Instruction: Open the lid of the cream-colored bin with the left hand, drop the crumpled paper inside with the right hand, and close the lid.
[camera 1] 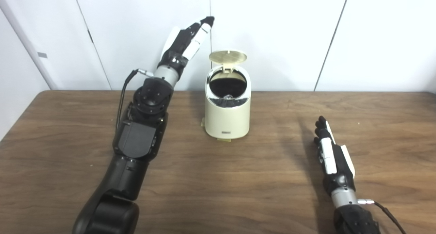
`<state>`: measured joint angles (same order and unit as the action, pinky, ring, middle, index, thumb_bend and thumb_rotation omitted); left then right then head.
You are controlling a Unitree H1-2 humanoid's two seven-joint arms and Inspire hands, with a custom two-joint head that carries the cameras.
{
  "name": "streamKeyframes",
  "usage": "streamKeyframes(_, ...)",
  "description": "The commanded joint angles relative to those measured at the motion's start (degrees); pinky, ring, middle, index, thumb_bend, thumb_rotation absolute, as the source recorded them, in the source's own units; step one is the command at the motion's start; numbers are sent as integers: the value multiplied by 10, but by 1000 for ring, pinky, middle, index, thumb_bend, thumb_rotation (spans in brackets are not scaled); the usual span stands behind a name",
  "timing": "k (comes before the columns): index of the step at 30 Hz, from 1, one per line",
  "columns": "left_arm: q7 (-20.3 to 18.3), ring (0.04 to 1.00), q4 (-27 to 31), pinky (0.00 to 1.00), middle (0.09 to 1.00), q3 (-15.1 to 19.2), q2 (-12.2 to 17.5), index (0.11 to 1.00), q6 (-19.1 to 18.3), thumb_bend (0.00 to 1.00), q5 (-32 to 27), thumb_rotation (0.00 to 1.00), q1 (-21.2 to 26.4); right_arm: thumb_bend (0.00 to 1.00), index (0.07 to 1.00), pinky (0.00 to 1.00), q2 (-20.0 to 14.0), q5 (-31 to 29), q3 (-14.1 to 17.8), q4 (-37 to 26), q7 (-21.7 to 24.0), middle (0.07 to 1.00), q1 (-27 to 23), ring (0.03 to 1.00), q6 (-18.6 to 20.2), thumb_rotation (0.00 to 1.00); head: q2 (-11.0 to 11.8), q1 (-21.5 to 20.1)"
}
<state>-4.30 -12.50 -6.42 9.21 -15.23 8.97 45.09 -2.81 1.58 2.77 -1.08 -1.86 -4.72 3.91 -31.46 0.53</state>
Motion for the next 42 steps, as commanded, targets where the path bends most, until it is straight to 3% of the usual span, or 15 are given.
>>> streamKeyframes(1,5,956,7,941,927,-15,16,875,7,491,38,995,47,660,1000,982,-4,1,-3,7,5,997,-14,992,4,1000,0,1)
streamKeyframes(5,5,927,16,848,902,-67,45,770,9,485,128,1000,50,663,1000,980,-6,6,-8,4,6,1000,-16,999,14,1000,2,2)
streamKeyframes(9,3,924,21,758,926,-88,60,717,26,465,166,1000,45,639,1000,982,-8,18,-15,-2,5,1000,-19,1000,23,1000,2,2)
streamKeyframes(22,18,925,25,818,889,-123,85,576,83,528,280,1000,34,570,1000,960,-10,56,-27,-16,-4,987,-24,985,45,1000,-2,-10)
streamKeyframes(27,-1,927,32,815,893,-120,86,580,86,563,290,1000,28,576,1000,943,-10,65,-27,-14,-8,978,-26,975,50,1000,-5,-16)
streamKeyframes(35,-31,906,44,782,881,-116,86,567,82,476,283,1000,15,575,1000,926,-8,77,-31,-18,-12,976,-30,963,64,1000,-6,-19)
streamKeyframes(38,-46,922,52,809,885,-117,89,569,80,469,284,1000,8,549,1000,914,-12,83,-35,-20,-9,979,-30,958,67,1000,-8,-21)
streamKeyframes(42,-53,901,60,768,880,-118,90,571,88,484,285,1000,-6,533,1000,892,-13,91,-40,-21,-12,975,-30,950,74,1000,-9,-24)
